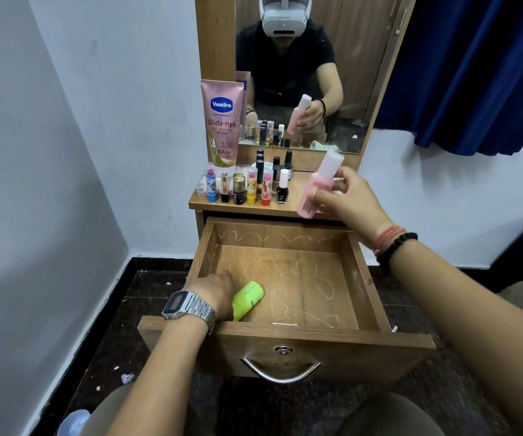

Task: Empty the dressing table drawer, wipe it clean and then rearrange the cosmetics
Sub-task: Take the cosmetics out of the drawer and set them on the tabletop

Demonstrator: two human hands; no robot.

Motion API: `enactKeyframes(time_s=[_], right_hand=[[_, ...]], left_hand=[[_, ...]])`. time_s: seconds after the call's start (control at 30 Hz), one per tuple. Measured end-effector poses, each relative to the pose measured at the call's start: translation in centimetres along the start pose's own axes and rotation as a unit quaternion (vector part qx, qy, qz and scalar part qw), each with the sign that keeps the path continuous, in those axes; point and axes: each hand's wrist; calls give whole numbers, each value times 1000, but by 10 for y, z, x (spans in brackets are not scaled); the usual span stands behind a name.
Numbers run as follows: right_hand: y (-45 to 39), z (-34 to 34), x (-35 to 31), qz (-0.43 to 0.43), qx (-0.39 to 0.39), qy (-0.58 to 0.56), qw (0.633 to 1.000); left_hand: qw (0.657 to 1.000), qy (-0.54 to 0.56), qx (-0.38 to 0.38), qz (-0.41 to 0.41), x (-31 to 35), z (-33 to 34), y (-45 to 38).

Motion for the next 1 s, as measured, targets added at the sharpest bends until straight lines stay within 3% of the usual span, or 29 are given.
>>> enactKeyframes(time_s=[0.17, 0.33, 0.6, 1.0], right_hand=[[-40, -11, -6, -29, 66, 45, 996], [-81, -2, -2, -30, 53, 152, 986], [-118, 14, 10, -38, 35, 223, 973], [-121, 21, 25, 6, 1, 195, 981]], left_hand=[[1000, 8, 0, 4, 0, 1, -1], [1000, 12, -4, 8, -1, 1, -2], [1000, 3, 1, 14, -1, 2, -4], [1000, 1, 3, 12, -2, 4, -7]])
Point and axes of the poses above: each hand's wrist, its own y-axis away from the middle knuckle, its own z-axis out of the palm, x = y × z, and after that the axes turned 4 degrees about -x, right-handed
